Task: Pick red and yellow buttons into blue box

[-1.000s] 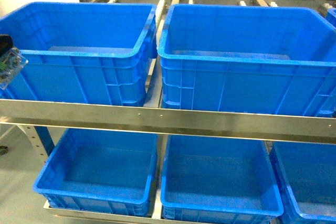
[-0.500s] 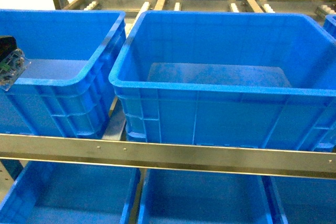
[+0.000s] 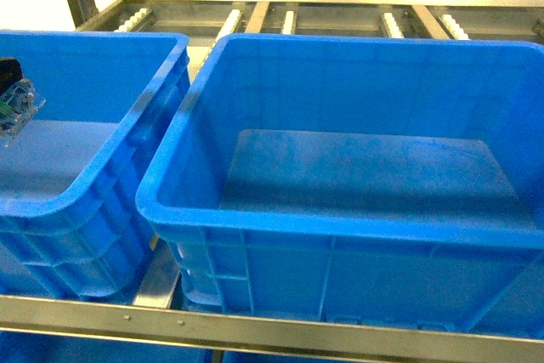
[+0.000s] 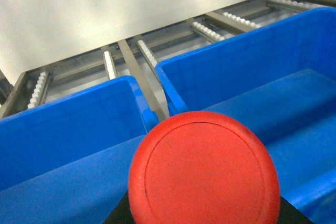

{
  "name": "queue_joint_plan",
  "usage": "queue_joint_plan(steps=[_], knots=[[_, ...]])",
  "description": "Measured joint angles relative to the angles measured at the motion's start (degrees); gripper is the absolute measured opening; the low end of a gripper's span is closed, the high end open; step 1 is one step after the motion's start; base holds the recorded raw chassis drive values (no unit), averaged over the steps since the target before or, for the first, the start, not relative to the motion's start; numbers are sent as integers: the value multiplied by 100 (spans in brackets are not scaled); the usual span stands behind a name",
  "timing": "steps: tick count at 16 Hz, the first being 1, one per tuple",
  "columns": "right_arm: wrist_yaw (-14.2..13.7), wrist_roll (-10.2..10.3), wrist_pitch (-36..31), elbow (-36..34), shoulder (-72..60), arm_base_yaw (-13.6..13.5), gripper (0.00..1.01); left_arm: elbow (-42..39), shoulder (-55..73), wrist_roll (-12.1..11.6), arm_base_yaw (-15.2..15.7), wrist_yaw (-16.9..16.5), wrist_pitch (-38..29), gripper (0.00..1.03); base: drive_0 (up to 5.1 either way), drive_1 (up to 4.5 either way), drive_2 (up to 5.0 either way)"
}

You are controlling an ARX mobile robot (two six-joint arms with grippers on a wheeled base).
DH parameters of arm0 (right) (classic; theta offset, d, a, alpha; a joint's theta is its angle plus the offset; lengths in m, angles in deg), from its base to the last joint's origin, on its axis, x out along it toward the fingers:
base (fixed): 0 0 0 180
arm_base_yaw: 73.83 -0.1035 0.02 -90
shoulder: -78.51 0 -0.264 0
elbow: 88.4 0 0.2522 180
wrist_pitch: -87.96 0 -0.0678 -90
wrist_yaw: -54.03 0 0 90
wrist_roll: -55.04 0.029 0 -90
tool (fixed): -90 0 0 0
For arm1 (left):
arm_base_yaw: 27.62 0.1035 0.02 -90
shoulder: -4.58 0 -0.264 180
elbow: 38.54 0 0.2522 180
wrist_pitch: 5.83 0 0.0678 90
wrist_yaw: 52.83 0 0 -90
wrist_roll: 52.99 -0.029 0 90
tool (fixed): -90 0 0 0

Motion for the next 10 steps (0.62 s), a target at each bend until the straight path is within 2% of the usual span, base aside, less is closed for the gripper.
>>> queue_joint_plan(steps=[4,5,9,10], knots=[[0,0,7,0,-11,2,27,0,20,0,0,9,11,24,0,0,0],[0,0,2,0,-11,2,27,0,20,0,0,7,0,24,446,-397,-57],[-15,-2,7,0,0,35,27,-4,2,-2,-11,-33,-17,24,0,0,0],[-7,-2,-4,0,0,33,27,-4,7,0,-11,-26,17,24,273,-104,-104]])
